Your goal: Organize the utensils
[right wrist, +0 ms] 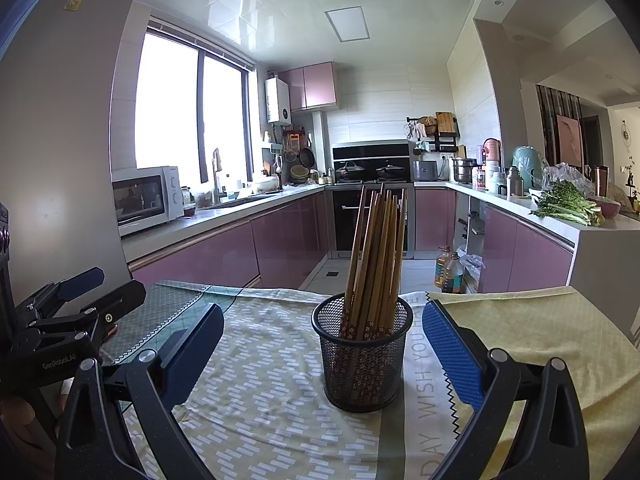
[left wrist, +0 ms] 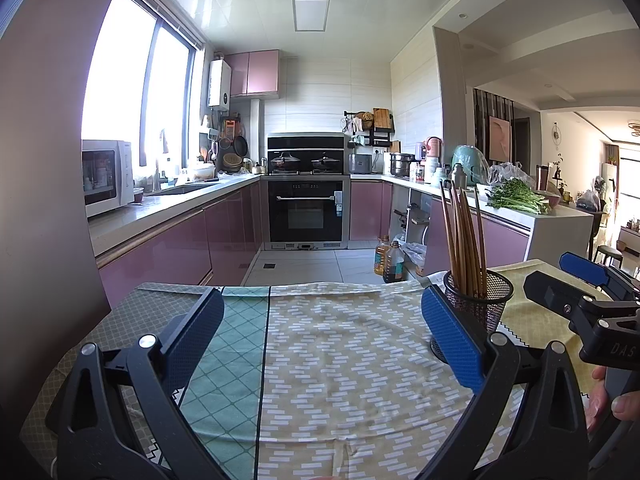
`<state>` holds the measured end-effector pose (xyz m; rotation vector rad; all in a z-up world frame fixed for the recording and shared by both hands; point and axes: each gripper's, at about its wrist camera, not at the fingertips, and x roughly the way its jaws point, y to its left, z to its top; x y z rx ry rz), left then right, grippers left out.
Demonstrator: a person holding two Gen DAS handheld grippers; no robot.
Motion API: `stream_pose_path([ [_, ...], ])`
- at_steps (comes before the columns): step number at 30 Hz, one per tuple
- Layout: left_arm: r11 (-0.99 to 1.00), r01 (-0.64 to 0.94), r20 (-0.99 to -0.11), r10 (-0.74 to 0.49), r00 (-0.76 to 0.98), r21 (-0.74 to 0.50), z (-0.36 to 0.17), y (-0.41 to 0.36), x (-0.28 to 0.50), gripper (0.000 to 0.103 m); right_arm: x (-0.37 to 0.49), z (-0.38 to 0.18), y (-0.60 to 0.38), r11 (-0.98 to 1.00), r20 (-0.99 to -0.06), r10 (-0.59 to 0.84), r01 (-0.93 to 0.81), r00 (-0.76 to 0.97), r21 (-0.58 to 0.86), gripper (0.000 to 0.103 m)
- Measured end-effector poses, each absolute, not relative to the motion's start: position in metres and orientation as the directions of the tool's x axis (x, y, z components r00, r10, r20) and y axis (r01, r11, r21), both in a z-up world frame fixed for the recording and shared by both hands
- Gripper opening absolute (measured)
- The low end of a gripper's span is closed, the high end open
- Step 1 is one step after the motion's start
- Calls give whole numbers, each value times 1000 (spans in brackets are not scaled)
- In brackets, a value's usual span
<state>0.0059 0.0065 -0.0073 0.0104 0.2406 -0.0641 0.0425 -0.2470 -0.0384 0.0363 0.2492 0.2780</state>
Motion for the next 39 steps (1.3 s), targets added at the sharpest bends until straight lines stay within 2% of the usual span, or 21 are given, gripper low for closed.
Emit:
stream_pose_path([
  [39, 998, 70, -244, -68, 967, 1, -10, 4, 7, 97, 45, -39, -244, 960, -242, 279, -267, 929, 80, 96],
])
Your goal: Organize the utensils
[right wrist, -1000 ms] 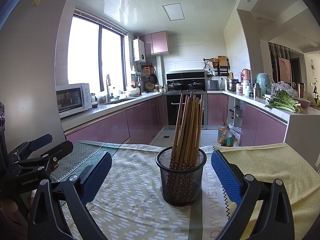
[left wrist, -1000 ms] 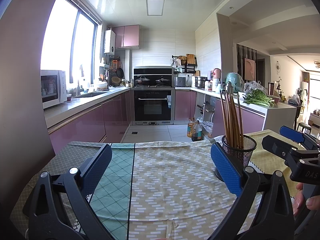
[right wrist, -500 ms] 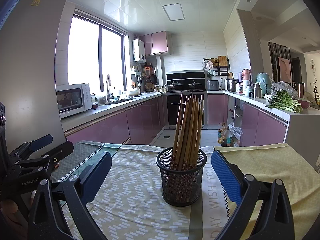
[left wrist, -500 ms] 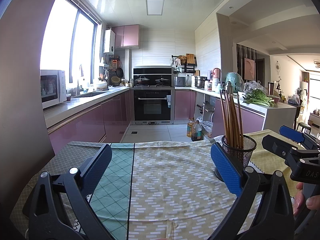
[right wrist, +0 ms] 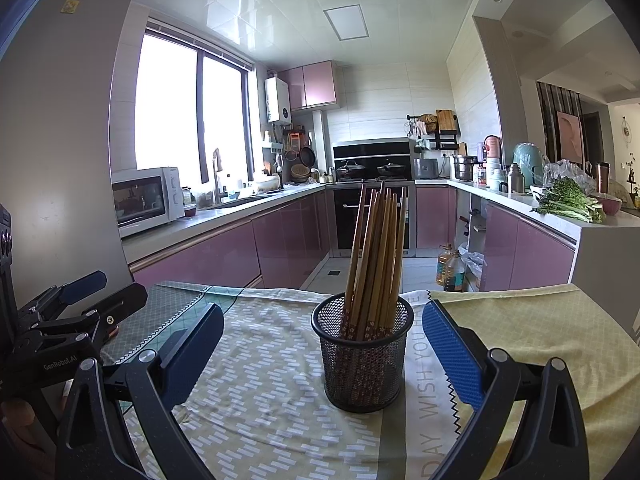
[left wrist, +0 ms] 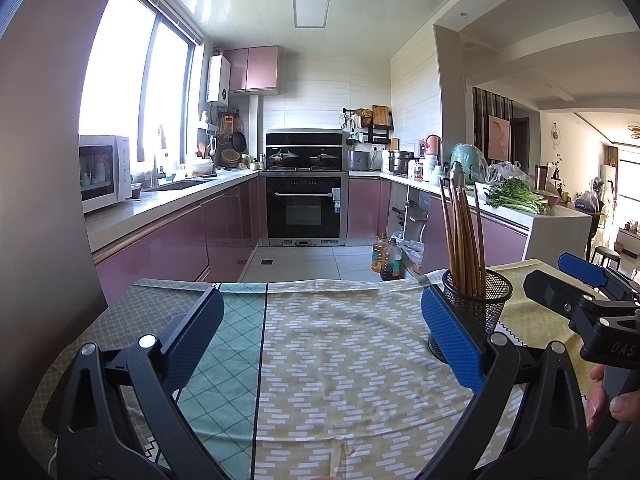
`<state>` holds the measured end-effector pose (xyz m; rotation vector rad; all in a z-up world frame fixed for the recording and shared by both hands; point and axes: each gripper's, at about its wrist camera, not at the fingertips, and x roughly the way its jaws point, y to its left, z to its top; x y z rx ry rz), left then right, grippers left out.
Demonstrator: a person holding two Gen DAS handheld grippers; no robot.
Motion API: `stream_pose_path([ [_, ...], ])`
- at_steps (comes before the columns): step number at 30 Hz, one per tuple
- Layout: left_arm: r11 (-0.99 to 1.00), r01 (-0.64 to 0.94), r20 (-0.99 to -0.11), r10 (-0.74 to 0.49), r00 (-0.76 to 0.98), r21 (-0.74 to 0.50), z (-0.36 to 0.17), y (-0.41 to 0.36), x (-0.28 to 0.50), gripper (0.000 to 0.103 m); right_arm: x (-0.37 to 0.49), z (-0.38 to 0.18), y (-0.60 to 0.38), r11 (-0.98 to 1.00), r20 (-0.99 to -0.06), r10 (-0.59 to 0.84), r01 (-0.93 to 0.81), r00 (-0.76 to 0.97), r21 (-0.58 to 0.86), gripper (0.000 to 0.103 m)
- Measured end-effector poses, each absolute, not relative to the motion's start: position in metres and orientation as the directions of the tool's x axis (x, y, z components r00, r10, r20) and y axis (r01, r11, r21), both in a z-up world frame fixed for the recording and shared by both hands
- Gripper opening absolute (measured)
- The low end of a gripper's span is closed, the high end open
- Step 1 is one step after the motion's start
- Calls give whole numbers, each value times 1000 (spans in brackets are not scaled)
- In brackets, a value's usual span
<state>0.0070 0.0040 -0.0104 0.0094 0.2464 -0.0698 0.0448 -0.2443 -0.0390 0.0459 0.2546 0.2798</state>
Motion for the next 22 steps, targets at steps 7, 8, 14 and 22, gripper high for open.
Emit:
stream_pose_path([
  [7, 997, 77, -240, -74, 968, 2, -15, 2, 6, 97, 45, -39, -245, 961, -243, 277, -265, 930, 79, 96],
  [8, 997, 77, -239, -74, 968, 4, -15, 1, 6, 97, 45, -40, -245, 961, -245, 277, -265, 929, 81, 96],
  [14, 997, 71, -249, -64, 966, 19, -16, -1, 7, 97, 47, -42, -247, 962, -253, 272, -256, 928, 92, 96],
  [22, 998, 59, -332, -55, 942, 0, -22, 9, 23, 97, 62, -51, -282, 981, -328, 192, -171, 925, 92, 96],
])
